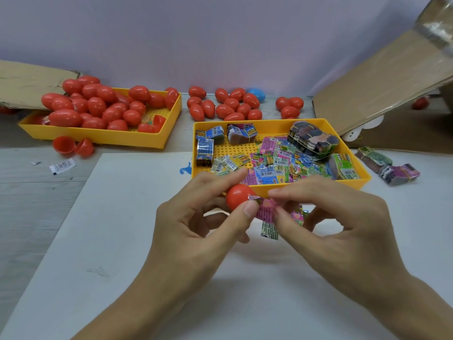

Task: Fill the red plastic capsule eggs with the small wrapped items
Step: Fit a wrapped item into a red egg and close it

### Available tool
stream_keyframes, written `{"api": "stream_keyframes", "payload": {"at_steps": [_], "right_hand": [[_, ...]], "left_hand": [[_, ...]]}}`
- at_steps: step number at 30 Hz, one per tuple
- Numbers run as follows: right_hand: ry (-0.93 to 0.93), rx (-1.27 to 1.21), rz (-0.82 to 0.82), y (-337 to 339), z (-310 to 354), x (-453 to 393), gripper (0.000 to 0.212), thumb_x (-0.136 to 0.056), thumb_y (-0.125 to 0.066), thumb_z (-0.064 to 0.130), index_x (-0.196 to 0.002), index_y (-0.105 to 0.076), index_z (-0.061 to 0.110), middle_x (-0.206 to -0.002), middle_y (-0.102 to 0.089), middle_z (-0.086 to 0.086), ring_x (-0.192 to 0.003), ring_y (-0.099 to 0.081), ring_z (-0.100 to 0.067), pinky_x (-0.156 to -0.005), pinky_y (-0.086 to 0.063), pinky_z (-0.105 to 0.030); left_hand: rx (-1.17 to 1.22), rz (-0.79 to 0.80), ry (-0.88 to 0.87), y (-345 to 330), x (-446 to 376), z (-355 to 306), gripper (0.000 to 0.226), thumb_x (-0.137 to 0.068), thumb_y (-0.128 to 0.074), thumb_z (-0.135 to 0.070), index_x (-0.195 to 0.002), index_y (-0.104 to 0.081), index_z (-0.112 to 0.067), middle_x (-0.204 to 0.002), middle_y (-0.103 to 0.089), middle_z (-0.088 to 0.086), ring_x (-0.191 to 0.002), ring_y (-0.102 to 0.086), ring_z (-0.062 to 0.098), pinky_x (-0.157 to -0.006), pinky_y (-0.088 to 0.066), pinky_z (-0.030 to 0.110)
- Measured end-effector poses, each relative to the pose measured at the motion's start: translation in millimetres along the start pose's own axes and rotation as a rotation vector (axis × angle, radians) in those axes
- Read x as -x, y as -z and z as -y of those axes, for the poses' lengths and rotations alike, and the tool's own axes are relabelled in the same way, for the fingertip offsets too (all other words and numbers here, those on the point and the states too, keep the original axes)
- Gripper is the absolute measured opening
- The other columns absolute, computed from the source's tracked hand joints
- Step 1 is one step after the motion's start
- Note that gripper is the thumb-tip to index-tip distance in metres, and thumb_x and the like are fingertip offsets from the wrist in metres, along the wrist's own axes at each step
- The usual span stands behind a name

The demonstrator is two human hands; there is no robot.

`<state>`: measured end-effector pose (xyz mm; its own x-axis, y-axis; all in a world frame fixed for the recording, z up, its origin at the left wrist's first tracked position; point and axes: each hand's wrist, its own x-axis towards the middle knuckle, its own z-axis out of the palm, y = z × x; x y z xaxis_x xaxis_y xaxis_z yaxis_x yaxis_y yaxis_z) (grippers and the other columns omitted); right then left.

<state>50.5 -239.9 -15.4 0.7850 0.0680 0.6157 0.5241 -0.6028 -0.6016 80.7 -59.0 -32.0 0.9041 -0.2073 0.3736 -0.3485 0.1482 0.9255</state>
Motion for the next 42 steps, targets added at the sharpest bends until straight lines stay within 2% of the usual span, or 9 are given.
{"api": "stream_keyframes", "payload": {"at_steps": [5,11,15,19,24,29,33,39,42], "right_hand": [[0.096,0.131,-0.101,3.5,2.2,2.6,0.006,-0.082,-0.072,0.009,-0.087,-0.075,0.007,-0.079,-0.069,0.000,-0.072,-0.063,-0.016,-0.050,-0.045,-0.028],[0.065,0.053,0.013,4.0,5.7,0.1,0.019,-0.082,-0.074,0.025,-0.099,-0.074,0.015,-0.087,-0.069,0.006,-0.075,-0.063,-0.012,-0.048,-0.046,-0.026],[0.040,0.002,0.038,4.0,6.7,-0.2,0.021,-0.082,-0.075,0.023,-0.102,-0.073,0.017,-0.088,-0.069,0.009,-0.076,-0.064,-0.011,-0.050,-0.048,-0.024],[-0.015,-0.006,0.032,3.5,5.5,0.3,0.013,-0.080,-0.075,0.013,-0.092,-0.074,0.017,-0.081,-0.069,0.011,-0.075,-0.067,-0.011,-0.049,-0.048,-0.024],[-0.077,-0.039,0.064,3.2,5.5,0.1,0.009,-0.079,-0.076,0.011,-0.083,-0.073,0.018,-0.073,-0.066,0.014,-0.072,-0.065,-0.012,-0.043,-0.044,-0.029],[-0.131,-0.039,0.075,2.9,3.4,-0.5,0.007,-0.078,-0.075,0.014,-0.082,-0.075,0.019,-0.071,-0.066,0.014,-0.070,-0.065,-0.010,-0.049,-0.044,-0.018],[-0.145,-0.040,0.009,1.8,1.8,0.2,0.009,-0.078,-0.074,0.013,-0.085,-0.076,0.018,-0.072,-0.068,0.015,-0.069,-0.065,-0.009,-0.045,-0.047,-0.030],[-0.113,-0.059,-0.049,-3.5,4.2,4.3,0.021,-0.079,-0.071,0.006,-0.094,-0.075,0.020,-0.085,-0.071,0.015,-0.074,-0.067,-0.007,-0.048,-0.050,-0.025],[-0.147,-0.100,-0.048,-4.7,3.8,4.7,0.017,-0.081,-0.071,0.009,-0.093,-0.075,0.021,-0.080,-0.072,0.015,-0.073,-0.068,-0.007,-0.048,-0.050,-0.025]], "left_hand": [[-0.053,0.021,-0.042,0.6,1.5,1.2,0.037,-0.079,-0.075,-0.021,-0.117,-0.073,-0.019,-0.092,-0.062,0.002,-0.073,-0.066,0.026,-0.060,-0.057,0.034],[-0.008,-0.002,-0.015,0.8,-0.2,-0.3,0.032,-0.079,-0.073,-0.022,-0.111,-0.075,-0.020,-0.089,-0.063,0.001,-0.062,-0.067,0.025,-0.059,-0.055,0.023],[-0.003,0.017,0.016,0.6,-1.0,-0.3,0.032,-0.079,-0.072,-0.023,-0.109,-0.075,-0.016,-0.088,-0.063,0.005,-0.060,-0.067,0.023,-0.059,-0.055,0.023],[-0.013,0.054,0.039,0.0,-0.2,-0.6,0.032,-0.078,-0.073,-0.024,-0.109,-0.076,-0.017,-0.090,-0.063,0.005,-0.065,-0.068,0.026,-0.060,-0.057,0.026],[0.004,0.044,0.035,0.8,-0.2,0.0,0.031,-0.077,-0.074,-0.025,-0.108,-0.075,-0.020,-0.092,-0.066,0.006,-0.071,-0.069,0.027,-0.063,-0.058,0.025],[-0.056,0.038,-0.056,0.4,2.3,2.7,0.034,-0.079,-0.076,-0.022,-0.113,-0.073,-0.027,-0.098,-0.070,0.006,-0.084,-0.071,0.029,-0.069,-0.061,0.033],[-0.198,0.066,-0.224,-2.3,3.2,1.9,0.031,-0.085,-0.073,-0.022,-0.115,-0.068,-0.023,-0.103,-0.070,-0.006,-0.089,-0.072,0.021,-0.075,-0.058,0.021],[-0.205,0.032,-0.219,-3.1,4.1,3.4,0.033,-0.085,-0.072,-0.022,-0.117,-0.066,-0.021,-0.105,-0.070,-0.003,-0.092,-0.072,0.019,-0.075,-0.059,0.022],[-0.152,0.028,-0.168,-1.8,3.4,4.6,0.035,-0.083,-0.074,-0.022,-0.118,-0.069,-0.023,-0.105,-0.070,-0.003,-0.093,-0.072,0.020,-0.074,-0.059,0.023]]}}
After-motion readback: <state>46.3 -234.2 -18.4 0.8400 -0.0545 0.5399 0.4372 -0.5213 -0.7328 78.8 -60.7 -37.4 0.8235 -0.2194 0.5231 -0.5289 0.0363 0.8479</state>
